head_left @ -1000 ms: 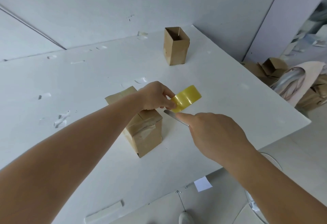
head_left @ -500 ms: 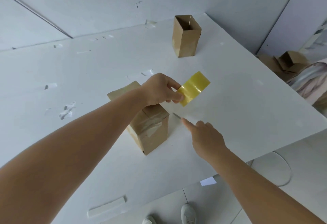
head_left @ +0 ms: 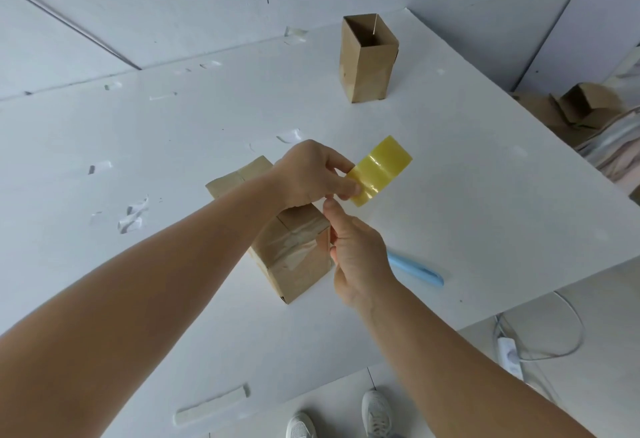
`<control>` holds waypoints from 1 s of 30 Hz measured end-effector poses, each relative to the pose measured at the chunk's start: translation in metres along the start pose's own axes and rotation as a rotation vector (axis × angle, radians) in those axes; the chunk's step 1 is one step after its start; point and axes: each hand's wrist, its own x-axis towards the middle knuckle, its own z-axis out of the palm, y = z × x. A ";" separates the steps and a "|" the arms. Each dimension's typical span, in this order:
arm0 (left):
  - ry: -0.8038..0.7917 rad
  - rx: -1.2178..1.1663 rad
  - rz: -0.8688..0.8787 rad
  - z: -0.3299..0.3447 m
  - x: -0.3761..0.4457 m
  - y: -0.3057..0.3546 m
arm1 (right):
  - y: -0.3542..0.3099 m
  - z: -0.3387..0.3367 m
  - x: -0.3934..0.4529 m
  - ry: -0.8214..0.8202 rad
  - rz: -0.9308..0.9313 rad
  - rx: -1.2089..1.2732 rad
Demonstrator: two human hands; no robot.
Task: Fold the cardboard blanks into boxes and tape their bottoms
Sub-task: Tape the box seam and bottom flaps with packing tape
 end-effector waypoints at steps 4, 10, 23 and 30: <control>0.039 -0.071 -0.002 0.003 0.000 -0.001 | 0.001 0.003 0.001 0.046 0.010 0.046; 0.256 -0.409 -0.016 0.001 0.003 -0.001 | 0.003 0.004 0.004 0.062 0.000 0.027; 0.349 -0.490 0.052 0.004 -0.008 -0.005 | 0.004 -0.009 -0.002 0.084 -0.175 -0.329; 0.375 -0.518 0.044 0.003 -0.012 -0.006 | 0.023 -0.021 -0.013 -0.107 -0.275 -0.607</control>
